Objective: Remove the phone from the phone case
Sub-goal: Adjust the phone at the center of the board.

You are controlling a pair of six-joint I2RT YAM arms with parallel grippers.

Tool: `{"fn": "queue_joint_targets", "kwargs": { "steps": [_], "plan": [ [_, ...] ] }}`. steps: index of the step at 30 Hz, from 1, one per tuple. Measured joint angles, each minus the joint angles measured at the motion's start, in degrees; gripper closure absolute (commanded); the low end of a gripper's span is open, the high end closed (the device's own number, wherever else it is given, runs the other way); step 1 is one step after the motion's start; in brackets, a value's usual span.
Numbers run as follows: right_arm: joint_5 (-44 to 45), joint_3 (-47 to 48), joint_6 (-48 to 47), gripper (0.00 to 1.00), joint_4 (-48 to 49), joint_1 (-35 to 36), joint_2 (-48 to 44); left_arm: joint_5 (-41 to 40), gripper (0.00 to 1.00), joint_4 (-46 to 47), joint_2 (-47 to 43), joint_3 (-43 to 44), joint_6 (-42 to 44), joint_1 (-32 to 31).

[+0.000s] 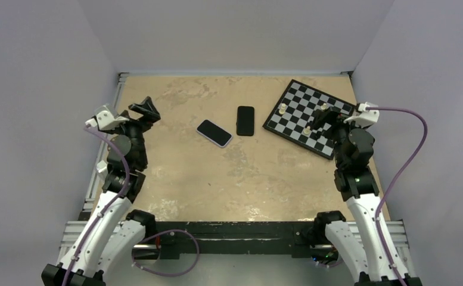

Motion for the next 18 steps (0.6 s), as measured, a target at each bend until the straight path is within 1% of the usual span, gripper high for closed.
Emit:
{"fn": "queue_joint_targets", "kwargs": {
  "steps": [3, 6, 13, 15, 18],
  "plan": [
    [-0.2, 0.0, 2.7, 0.01, -4.3, 0.0, -3.0, 2.9, 0.0, -7.5, 0.7, 4.2, -4.5, 0.0],
    [-2.9, 0.0, 3.8, 0.01, -6.8, 0.0, -6.3, 6.3, 0.0, -14.6, 5.1, 7.5, -6.9, 0.0],
    [-8.5, -1.6, 5.6, 0.01, -8.4, 0.1, -13.6, 13.3, 0.01, -25.2, 16.1, 11.4, -8.4, 0.0],
    [-9.6, -1.6, 5.8, 0.01, -9.2, 0.1, -13.6, 15.1, 0.0, -29.9, 19.8, 15.1, -8.4, 0.0],
    [-10.3, -1.3, 5.9, 0.01, -11.5, 0.1, -11.6, 17.8, 0.0, -37.7, 27.2, 23.8, -8.3, 0.0]
  ]
}}
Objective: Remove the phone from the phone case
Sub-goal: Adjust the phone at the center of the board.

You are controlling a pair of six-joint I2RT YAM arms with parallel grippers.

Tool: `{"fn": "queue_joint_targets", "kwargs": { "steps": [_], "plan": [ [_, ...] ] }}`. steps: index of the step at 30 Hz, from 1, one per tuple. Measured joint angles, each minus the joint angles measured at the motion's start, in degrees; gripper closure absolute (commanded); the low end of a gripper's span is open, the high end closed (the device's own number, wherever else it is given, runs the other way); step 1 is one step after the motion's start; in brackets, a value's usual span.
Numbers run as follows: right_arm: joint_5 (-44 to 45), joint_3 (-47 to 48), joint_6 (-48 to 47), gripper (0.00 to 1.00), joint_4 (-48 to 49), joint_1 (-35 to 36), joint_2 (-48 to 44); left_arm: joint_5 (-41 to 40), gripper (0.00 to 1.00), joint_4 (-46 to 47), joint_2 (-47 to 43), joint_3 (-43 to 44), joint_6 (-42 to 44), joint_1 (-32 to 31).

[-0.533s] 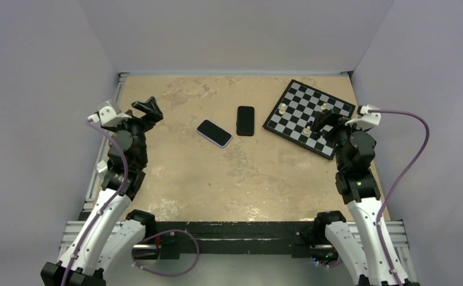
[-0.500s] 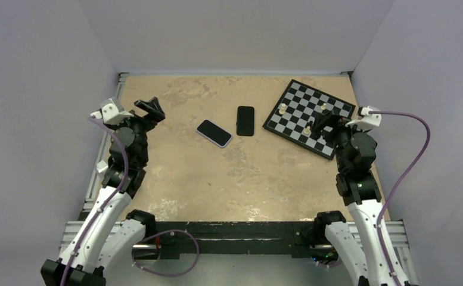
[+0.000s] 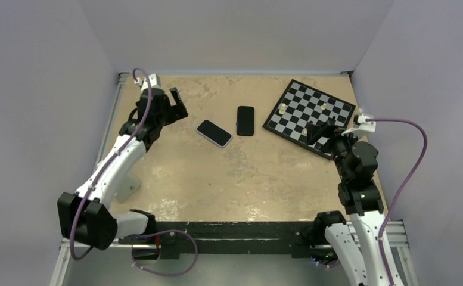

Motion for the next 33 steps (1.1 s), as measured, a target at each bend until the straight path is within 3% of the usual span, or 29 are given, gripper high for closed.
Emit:
{"fn": "queue_joint_targets", "kwargs": {
  "steps": [5, 12, 15, 24, 28, 33],
  "plan": [
    [-2.0, 0.1, -0.7, 0.01, -3.8, 0.0, 2.8, 7.6, 0.01, -8.8, 12.1, 11.3, 0.5, 0.0],
    [-2.7, 0.1, -0.9, 0.03, -4.2, 0.0, 2.3, 20.8, 0.08, -12.4, 22.1, 12.6, -7.5, 0.0],
    [-2.7, 0.1, -0.9, 0.03, -4.2, 0.0, 2.5, 26.8, 0.15, -9.0, 24.8, 12.2, -14.5, 0.0],
    [-2.7, 0.1, -0.4, 0.04, -5.0, 0.0, 2.0, 37.6, 0.22, 16.8, 38.0, 11.9, -34.1, -1.0],
    [-2.6, 0.1, -0.4, 0.04, -6.2, 0.0, 0.6, 39.4, 0.23, 20.4, 47.5, 18.5, -38.2, -2.1],
    [-2.6, 0.1, -0.4, 0.05, -7.0, 0.0, -0.1, 39.3, 0.24, 17.6, 54.0, 26.3, -38.5, -3.4]
  ]
}}
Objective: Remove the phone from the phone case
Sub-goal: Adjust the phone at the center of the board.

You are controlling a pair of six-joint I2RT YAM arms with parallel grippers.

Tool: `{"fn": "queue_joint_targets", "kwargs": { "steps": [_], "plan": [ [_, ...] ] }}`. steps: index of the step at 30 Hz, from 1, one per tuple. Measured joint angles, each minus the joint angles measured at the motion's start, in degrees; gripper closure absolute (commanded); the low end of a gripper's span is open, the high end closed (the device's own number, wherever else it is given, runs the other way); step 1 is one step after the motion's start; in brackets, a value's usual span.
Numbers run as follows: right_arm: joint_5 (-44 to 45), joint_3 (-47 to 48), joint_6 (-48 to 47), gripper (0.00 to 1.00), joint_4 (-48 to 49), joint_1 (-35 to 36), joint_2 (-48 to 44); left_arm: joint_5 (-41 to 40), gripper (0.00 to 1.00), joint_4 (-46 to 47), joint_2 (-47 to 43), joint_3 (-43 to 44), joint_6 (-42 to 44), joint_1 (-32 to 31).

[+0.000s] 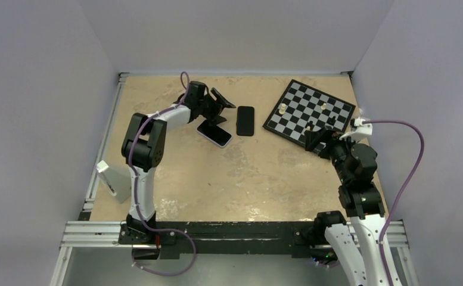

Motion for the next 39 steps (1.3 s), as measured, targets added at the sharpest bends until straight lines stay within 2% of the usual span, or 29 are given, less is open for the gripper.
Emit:
{"fn": "queue_joint_targets", "kwargs": {
  "steps": [8, 18, 23, 31, 33, 35, 39],
  "plan": [
    [0.0, 0.0, 0.6, 0.06, -0.6, 0.0, -0.4, -4.3, 0.23, -21.6, 1.3, 8.7, 8.1, -0.6],
    [-1.0, 0.1, 1.2, 0.06, -1.6, 0.0, -2.2, -7.4, 0.2, -33.7, 0.0, 9.0, 17.1, -0.7],
    [-1.0, 0.5, 1.5, 0.06, -2.6, 0.0, -3.5, -6.3, 0.31, -32.1, -0.5, 8.2, 19.4, -0.7],
    [-1.0, 0.8, 1.7, 0.06, -3.9, 0.0, -3.5, -0.3, 0.28, -18.5, -0.5, 6.4, 12.7, -0.7],
    [-1.0, 1.0, 1.7, 0.06, -4.0, 0.0, -3.5, 0.7, 0.32, -15.3, 0.5, 7.0, 10.0, -0.7],
    [-1.0, 1.2, 1.7, 0.07, -4.1, 0.0, -3.5, 0.9, 0.37, -14.0, 2.6, 8.7, 7.5, -0.7],
    [-1.0, 1.7, 1.7, 0.07, -4.0, 0.0, -3.5, 0.8, 0.37, -16.2, 8.1, 13.0, 6.4, -0.8]
  ]
}}
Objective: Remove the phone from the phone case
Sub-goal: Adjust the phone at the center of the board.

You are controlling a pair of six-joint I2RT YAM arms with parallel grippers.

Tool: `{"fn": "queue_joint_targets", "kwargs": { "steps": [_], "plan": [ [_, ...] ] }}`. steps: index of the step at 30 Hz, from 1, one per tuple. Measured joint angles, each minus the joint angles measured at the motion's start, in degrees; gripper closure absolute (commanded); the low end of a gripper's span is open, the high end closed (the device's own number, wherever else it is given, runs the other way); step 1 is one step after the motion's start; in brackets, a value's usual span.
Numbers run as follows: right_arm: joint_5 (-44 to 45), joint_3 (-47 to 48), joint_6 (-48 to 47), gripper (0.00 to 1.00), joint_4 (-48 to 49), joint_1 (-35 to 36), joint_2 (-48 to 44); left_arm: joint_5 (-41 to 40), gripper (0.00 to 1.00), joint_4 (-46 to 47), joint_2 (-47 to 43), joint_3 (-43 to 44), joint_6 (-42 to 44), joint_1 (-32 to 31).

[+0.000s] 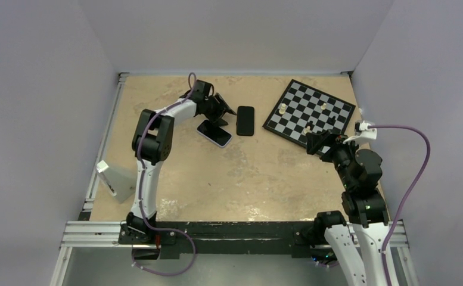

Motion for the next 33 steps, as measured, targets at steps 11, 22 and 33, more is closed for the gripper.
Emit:
{"fn": "queue_joint_targets", "kwargs": {
  "steps": [11, 22, 33],
  "plan": [
    [0.0, 0.0, 0.0, 0.07, 0.0, 0.0, 0.2, -8.0, 0.38, -16.2, -2.1, 1.4, 6.4, -0.5],
    [0.0, 0.0, 0.2, 0.07, 0.0, 0.0, -1.1, -18.0, 0.14, -28.3, -18.8, -10.9, 17.4, -0.4],
    [-0.8, -0.3, 1.0, 0.07, 0.0, 0.0, -2.2, -19.6, 0.03, -30.7, -27.8, -10.9, 37.2, 0.5]
  ]
}}
